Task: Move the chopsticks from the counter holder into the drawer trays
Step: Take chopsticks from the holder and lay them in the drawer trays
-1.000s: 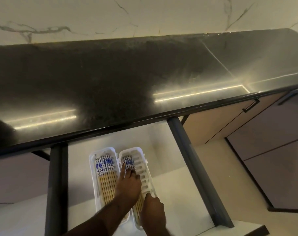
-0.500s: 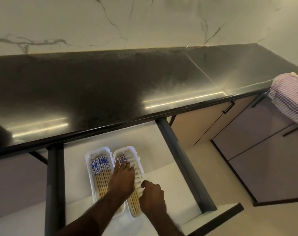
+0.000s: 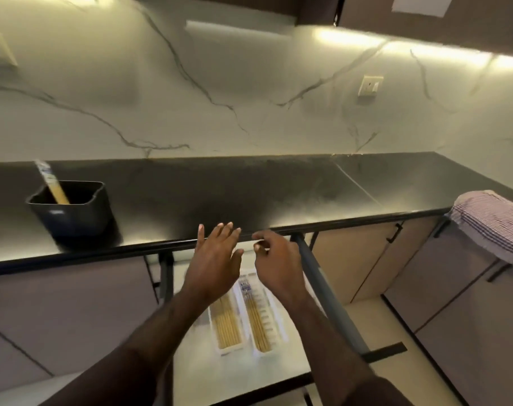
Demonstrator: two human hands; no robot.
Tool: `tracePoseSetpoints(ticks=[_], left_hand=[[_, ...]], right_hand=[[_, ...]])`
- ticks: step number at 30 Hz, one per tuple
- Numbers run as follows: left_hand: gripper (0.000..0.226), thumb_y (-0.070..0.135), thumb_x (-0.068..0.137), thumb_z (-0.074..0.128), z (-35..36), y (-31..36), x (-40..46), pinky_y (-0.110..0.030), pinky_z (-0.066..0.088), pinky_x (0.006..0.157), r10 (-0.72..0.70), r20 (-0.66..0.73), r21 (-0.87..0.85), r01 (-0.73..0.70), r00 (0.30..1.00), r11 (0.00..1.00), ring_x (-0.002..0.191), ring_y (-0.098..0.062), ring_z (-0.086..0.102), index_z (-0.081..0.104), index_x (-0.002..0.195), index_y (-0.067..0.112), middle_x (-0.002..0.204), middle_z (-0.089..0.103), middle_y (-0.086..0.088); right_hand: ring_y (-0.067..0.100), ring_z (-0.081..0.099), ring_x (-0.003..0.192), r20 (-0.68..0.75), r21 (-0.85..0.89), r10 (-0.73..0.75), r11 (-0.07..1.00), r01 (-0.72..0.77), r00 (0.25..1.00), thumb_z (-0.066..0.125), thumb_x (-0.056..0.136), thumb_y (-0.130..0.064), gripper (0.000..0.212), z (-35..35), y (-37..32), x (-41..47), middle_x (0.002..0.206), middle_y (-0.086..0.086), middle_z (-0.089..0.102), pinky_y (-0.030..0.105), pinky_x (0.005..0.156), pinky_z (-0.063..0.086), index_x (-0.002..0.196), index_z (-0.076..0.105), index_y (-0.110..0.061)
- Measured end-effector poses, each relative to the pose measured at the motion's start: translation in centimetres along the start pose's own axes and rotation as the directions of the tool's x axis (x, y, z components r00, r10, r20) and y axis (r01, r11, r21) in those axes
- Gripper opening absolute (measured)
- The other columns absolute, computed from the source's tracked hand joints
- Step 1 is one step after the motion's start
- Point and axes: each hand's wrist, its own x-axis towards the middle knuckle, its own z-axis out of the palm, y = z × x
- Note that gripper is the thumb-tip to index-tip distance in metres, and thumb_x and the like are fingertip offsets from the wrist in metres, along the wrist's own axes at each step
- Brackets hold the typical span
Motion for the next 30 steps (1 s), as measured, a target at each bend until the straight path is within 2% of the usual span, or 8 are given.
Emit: tracePoseSetpoints(ticks=[10,14,16,18,20,22,26,30], left_hand=[[0.048,0.028,0.097,0.048,-12.9,-10.6,-3.2,-0.039,-0.008,0.115,-0.097,-0.245,-0.016,0.096,0.965,0.995,0.145,-0.020,0.023,0.038,0.143,0.017,0.153,0.035,-0.008],[0.048,0.026,0.097,0.049,-15.7,-18.1,-4.2,-0.046,0.002,0.121,-0.161,-0.258,-0.023,0.160,0.953,0.987,0.144,-0.018,0.025,0.039,0.143,0.015,0.152,0.038,-0.008],[0.047,0.023,0.096,0.051,-16.8,-22.9,-4.0,-0.047,0.007,0.121,-0.185,-0.259,-0.042,0.180,0.948,0.983,0.143,-0.018,0.028,0.042,0.141,0.013,0.150,0.041,-0.009],[0.048,0.021,0.095,0.051,-17.7,-27.4,-3.2,-0.041,-0.001,0.120,-0.197,-0.256,-0.053,0.190,0.946,0.980,0.143,-0.017,0.029,0.042,0.141,0.012,0.149,0.042,-0.009],[0.048,0.022,0.095,0.050,-18.3,-31.9,-2.3,-0.035,-0.006,0.116,-0.222,-0.240,-0.055,0.215,0.945,0.975,0.143,-0.016,0.027,0.040,0.142,0.014,0.150,0.041,-0.007],[0.048,0.021,0.095,0.050,-18.6,-35.6,-1.3,-0.036,-0.006,0.114,-0.234,-0.204,-0.052,0.228,0.951,0.972,0.143,-0.016,0.028,0.040,0.142,0.015,0.150,0.041,-0.006],[0.047,0.020,0.095,0.050,-18.8,-41.8,1.5,-0.040,0.001,0.116,-0.234,-0.160,-0.044,0.230,0.959,0.972,0.139,-0.017,0.036,0.043,0.141,0.016,0.146,0.047,-0.005],[0.038,0.020,0.095,0.049,-18.0,-45.1,4.4,-0.045,0.007,0.117,-0.250,-0.105,-0.045,0.246,0.963,0.968,0.132,-0.018,0.044,0.051,0.133,0.016,0.138,0.055,-0.005]], right_hand=[[0.015,0.064,0.108,0.044,0.101,-0.262,0.961,0.256,0.964,0.057,0.094,-0.012,0.028,7.5,-13.9,0.3,0.112,-0.005,0.073,0.026,0.091,0.049,0.116,0.067,-0.024],[0.005,0.066,0.098,0.105,0.117,-0.328,0.942,0.316,0.939,0.058,0.093,-0.013,0.027,13.8,-19.4,1.2,0.110,-0.005,0.073,0.000,0.072,0.037,0.117,0.068,-0.024],[-0.003,0.064,0.084,0.111,0.127,-0.350,0.933,0.336,0.930,0.060,0.094,-0.015,0.026,17.6,-22.3,2.4,0.107,-0.005,0.074,-0.005,0.059,0.036,0.116,0.068,-0.024],[-0.004,0.062,0.077,0.127,0.148,-0.342,0.935,0.323,0.931,0.060,0.094,-0.016,0.024,21.1,-25.0,3.9,0.103,-0.005,0.074,-0.002,0.061,0.043,0.115,0.069,-0.024],[0.002,0.067,0.086,0.151,0.152,-0.331,0.939,0.309,0.932,0.061,0.093,-0.016,0.025,24.6,-27.5,5.6,0.104,-0.004,0.075,0.012,0.075,0.054,0.116,0.069,-0.024],[0.005,0.068,0.087,0.167,0.144,-0.303,0.949,0.281,0.938,0.063,0.092,-0.017,0.025,27.5,-29.4,7.1,0.103,-0.004,0.074,0.025,0.080,0.059,0.115,0.068,-0.024],[0.000,0.064,0.076,0.199,0.114,-0.265,0.962,0.247,0.943,0.064,0.092,-0.017,0.027,32.6,-31.8,10.1,0.101,-0.006,0.073,0.015,0.070,0.055,0.118,0.067,-0.023],[0.006,0.067,0.085,0.229,0.064,-0.195,0.981,0.185,0.954,0.061,0.093,-0.016,0.025,35.9,-32.5,12.5,0.101,-0.003,0.074,0.028,0.078,0.059,0.117,0.068,-0.021]])
